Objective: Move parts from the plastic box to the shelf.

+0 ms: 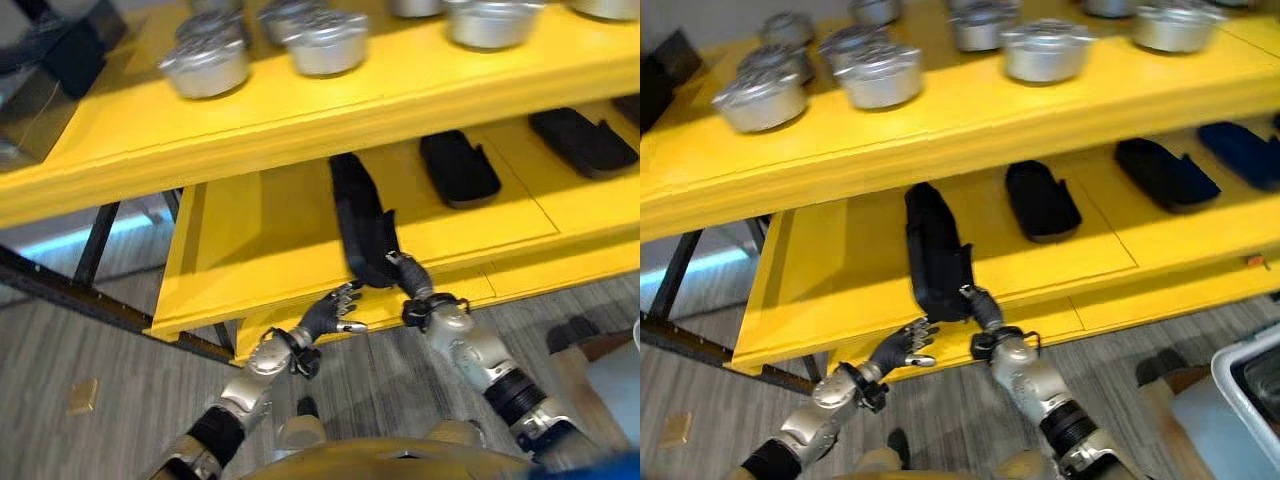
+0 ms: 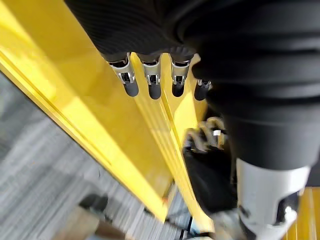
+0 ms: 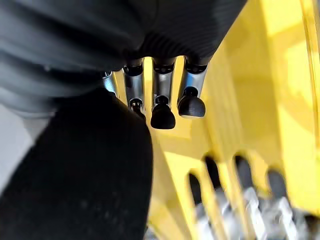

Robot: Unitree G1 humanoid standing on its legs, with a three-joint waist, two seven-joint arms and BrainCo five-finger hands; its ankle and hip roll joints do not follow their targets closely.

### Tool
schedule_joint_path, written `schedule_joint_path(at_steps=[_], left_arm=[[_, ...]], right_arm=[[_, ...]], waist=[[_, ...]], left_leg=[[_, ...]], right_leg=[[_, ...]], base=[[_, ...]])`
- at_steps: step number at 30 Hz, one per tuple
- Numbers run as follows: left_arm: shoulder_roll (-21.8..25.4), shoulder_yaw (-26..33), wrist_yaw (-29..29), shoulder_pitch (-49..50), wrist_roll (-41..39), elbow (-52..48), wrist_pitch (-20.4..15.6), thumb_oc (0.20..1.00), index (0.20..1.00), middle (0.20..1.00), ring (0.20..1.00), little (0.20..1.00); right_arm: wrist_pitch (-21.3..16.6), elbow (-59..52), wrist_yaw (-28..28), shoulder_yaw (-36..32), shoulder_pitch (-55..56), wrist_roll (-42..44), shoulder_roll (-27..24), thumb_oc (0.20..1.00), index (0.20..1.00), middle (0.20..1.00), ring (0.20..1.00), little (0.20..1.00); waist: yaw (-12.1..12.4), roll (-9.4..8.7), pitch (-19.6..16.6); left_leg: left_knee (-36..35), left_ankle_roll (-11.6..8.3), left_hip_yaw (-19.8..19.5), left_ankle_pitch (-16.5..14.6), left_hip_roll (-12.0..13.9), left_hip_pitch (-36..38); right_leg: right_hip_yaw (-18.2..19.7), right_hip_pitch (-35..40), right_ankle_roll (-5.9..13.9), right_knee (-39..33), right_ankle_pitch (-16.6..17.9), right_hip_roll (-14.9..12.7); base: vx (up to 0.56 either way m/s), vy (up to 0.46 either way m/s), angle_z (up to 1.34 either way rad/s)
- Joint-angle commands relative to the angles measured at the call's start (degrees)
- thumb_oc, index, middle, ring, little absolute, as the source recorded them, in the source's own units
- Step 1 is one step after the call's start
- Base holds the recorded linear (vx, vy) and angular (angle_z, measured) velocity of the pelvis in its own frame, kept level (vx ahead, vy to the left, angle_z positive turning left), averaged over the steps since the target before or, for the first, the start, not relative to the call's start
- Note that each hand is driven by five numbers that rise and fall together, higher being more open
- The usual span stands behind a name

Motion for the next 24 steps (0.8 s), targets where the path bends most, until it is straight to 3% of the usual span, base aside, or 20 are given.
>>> schedule_joint_path(at_steps=[1, 6, 11, 24], left_arm=[[-3.05, 0.45, 1.19, 2.13, 1.56, -4.83, -2.17, 1.000, 1.000, 1.000, 1.000, 1.000], [-1.84, 1.65, 1.83, 4.80, 2.49, -6.87, -2.24, 1.000, 1.000, 1.000, 1.000, 1.000], [-1.70, 2.51, 3.02, 5.86, 1.92, -7.80, -1.61, 1.000, 1.000, 1.000, 1.000, 1.000], [-1.49, -0.56, 4.40, -0.02, -1.62, -7.28, -0.16, 1.000, 1.000, 1.000, 1.000, 1.000]], right_arm=[[-4.56, -5.38, -0.51, -2.36, -4.80, 1.02, -1.21, 0.200, 0.200, 0.200, 0.200, 0.200], [-4.34, -4.90, -0.65, -3.65, -5.27, -0.66, -0.75, 0.200, 0.200, 0.200, 0.200, 0.200], [-3.01, -1.78, -3.22, -6.23, -9.03, -2.30, -0.80, 0.200, 0.200, 0.200, 0.200, 0.200], [1.10, 16.72, -6.62, -10.84, -29.41, -8.30, -2.51, 0.200, 0.200, 0.200, 0.200, 0.200]], waist=[[0.12, 1.71, -0.82], [2.18, 0.26, -0.69], [4.26, -0.91, 0.38], [8.49, 0.24, 4.19]], left_leg=[[-1.47, 2.90, -0.80, 0.04, 0.92, 4.22], [-2.66, 3.74, 0.43, -0.75, -0.27, 4.48], [-2.05, 3.67, -0.43, -0.53, -0.11, 2.99], [3.44, 2.65, -6.11, 0.02, -0.14, -4.13]], right_leg=[[-0.99, 0.89, -0.74, -2.52, 0.05, 6.64], [-2.50, 1.62, 0.18, -5.47, 1.35, 6.48], [-2.91, 2.01, -0.51, -5.04, 0.11, 7.27], [-2.69, -0.25, -2.45, 0.42, -3.55, 8.07]], base=[[0.05, 0.057, 0.14], [0.03, 0.029, -0.10], [-0.01, -0.044, 0.02], [-0.06, -0.014, 0.16]])
